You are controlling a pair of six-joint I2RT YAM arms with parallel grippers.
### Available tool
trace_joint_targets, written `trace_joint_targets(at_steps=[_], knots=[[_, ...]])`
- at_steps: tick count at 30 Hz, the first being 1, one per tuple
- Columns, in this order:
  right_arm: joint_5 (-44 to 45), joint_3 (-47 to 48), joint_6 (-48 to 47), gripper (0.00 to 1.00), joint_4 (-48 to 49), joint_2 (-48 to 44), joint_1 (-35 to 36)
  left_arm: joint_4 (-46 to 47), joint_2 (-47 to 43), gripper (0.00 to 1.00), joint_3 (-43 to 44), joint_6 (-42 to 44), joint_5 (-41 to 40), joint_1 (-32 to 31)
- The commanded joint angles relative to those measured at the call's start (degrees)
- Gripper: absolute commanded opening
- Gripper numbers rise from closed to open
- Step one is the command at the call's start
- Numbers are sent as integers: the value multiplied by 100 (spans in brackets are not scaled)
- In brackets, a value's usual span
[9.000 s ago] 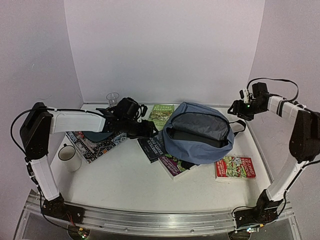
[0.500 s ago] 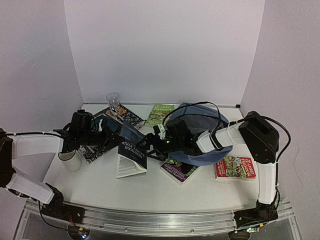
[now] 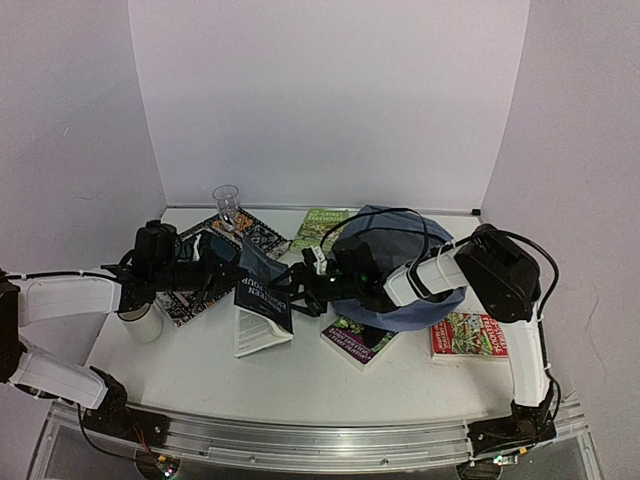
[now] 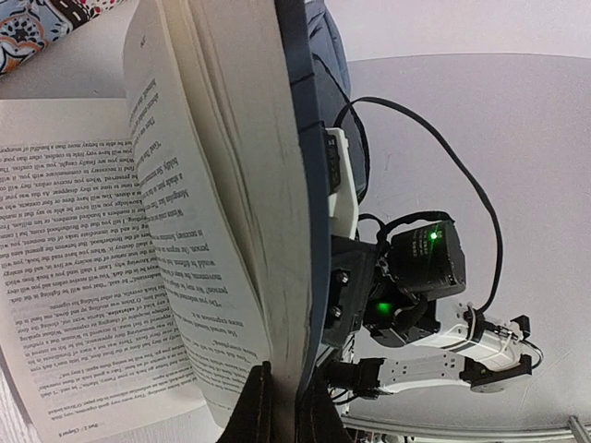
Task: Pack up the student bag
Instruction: Pass from the left arm to the right
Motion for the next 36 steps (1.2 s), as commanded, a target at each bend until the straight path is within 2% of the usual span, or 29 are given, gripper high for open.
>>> trace_joint_targets(at_steps=[1,4,9,12,14,17,22,28,33,36], knots=[[-329,188,152,58,1075,-15,11,769,-90,0,37,-133,572,-54],[-344,86,202,38,1340,-119,-35,766,-82,0,30,-99,558,-45],[-393,-21,185,15,1538,-367,-115,761,-85,1,-115,-113,510,30],[-367,-58,184,2,1559,-560,-159,754,-53,7,-170,-112,471,60],[-330,-62,180,0,1563,-708,-195,733,-37,13,-195,-104,418,79],[-240,-61,153,0,1558,-984,-257,660,-15,30,-234,-136,256,134],[353,-110,21,0,1492,-1580,-283,487,0,57,-260,-253,-139,222],[1189,-11,-140,0,1280,-2140,-320,402,-127,85,-163,-489,-614,228],[2142,44,-381,0,796,-2523,-322,400,-332,99,-69,-835,-929,231],[2693,11,-415,0,688,-2704,-317,408,-445,100,66,-980,-1070,230]])
